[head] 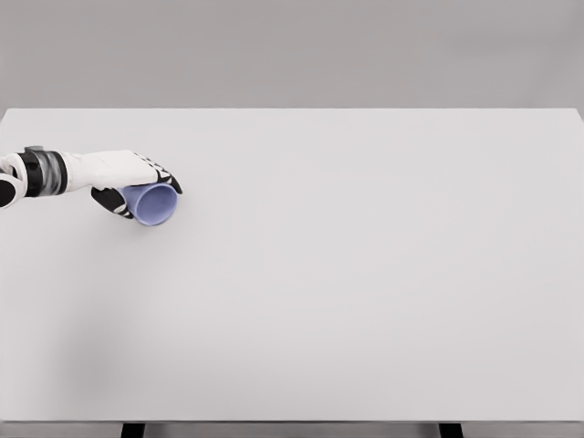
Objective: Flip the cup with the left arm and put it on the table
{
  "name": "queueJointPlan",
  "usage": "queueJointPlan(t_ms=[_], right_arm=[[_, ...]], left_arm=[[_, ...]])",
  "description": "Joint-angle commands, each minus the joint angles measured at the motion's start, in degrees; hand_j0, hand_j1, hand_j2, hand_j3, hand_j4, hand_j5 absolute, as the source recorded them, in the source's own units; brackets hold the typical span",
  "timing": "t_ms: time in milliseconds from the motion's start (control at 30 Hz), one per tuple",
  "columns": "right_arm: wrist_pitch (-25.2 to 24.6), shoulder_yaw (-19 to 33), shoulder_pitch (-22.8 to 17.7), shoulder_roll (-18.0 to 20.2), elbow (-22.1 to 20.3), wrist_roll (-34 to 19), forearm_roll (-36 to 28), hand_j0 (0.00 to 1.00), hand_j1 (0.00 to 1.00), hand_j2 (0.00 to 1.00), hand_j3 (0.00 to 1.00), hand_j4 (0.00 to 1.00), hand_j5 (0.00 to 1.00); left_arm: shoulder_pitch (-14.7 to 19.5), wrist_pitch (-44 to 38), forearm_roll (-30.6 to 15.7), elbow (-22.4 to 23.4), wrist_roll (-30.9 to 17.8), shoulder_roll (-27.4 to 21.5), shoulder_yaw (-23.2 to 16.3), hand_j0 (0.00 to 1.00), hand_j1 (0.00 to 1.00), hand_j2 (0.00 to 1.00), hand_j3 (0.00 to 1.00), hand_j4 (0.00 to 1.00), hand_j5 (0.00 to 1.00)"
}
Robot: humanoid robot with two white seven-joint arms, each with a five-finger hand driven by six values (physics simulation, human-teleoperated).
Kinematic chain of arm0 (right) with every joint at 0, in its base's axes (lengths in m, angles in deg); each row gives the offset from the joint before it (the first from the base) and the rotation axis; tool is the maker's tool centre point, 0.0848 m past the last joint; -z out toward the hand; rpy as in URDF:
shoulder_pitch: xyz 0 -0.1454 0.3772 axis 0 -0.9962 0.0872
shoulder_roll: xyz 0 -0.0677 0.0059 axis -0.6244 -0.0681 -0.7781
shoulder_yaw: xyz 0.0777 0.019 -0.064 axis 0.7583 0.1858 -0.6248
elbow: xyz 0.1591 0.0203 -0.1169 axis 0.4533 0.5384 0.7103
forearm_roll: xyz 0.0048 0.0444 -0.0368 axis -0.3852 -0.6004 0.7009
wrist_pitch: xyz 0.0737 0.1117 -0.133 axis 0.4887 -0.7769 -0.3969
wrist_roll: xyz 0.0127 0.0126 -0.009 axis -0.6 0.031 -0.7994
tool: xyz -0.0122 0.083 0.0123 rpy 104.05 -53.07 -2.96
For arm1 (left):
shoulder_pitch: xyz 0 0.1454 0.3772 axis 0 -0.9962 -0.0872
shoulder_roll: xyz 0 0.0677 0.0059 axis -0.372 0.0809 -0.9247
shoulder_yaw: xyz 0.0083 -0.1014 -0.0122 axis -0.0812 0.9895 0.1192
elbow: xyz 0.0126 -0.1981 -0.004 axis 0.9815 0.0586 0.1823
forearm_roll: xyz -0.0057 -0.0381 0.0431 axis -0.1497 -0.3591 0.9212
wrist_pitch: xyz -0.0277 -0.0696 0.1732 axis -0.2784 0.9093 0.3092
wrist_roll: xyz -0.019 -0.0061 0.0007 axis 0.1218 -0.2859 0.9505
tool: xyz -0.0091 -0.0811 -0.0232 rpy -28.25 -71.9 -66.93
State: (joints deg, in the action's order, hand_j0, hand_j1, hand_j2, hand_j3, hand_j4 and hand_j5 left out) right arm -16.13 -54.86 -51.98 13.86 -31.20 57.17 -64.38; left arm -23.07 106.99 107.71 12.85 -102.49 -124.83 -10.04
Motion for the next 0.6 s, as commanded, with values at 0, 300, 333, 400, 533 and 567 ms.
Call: queueJointPlan(t_ms=[0, 300, 333, 400, 533, 567], right_arm=[[0.0, 0.0, 0.0, 0.0, 0.0, 0.0, 0.0, 1.00, 1.00, 1.00, 1.00, 1.00, 1.00], [0.0, 0.0, 0.0, 0.0, 0.0, 0.0, 0.0, 1.00, 1.00, 1.00, 1.00, 1.00, 1.00], [0.0, 0.0, 0.0, 0.0, 0.0, 0.0, 0.0, 1.00, 1.00, 1.00, 1.00, 1.00, 1.00], [0.0, 0.0, 0.0, 0.0, 0.0, 0.0, 0.0, 1.00, 1.00, 1.00, 1.00, 1.00, 1.00], [0.0, 0.0, 0.0, 0.0, 0.0, 0.0, 0.0, 1.00, 1.00, 1.00, 1.00, 1.00, 1.00], [0.0, 0.0, 0.0, 0.0, 0.0, 0.0, 0.0, 1.00, 1.00, 1.00, 1.00, 1.00, 1.00]], left_arm=[[0.0, -0.1, -0.2, -0.1, 0.0, -0.1, 0.1, 0.63, 0.63, 0.63, 0.63, 0.63, 0.63], [0.8, 0.2, -1.5, -0.3, 0.0, -0.1, 1.1, 0.51, 0.51, 0.51, 0.51, 0.51, 0.51], [0.9, 0.2, -2.9, -0.3, 0.0, -0.1, 1.2, 0.51, 0.51, 0.51, 0.51, 0.51, 0.51], [1.1, 0.2, -5.2, -0.3, 0.0, -0.4, 1.2, 0.49, 0.49, 0.49, 0.49, 0.49, 0.49], [1.1, 0.3, -10.8, -1.6, 0.0, -0.8, 2.0, 0.49, 0.49, 0.49, 0.49, 0.49, 0.49], [1.1, 0.3, -11.4, -1.9, 0.0, -0.9, 2.2, 0.49, 0.49, 0.49, 0.49, 0.49, 0.49]])
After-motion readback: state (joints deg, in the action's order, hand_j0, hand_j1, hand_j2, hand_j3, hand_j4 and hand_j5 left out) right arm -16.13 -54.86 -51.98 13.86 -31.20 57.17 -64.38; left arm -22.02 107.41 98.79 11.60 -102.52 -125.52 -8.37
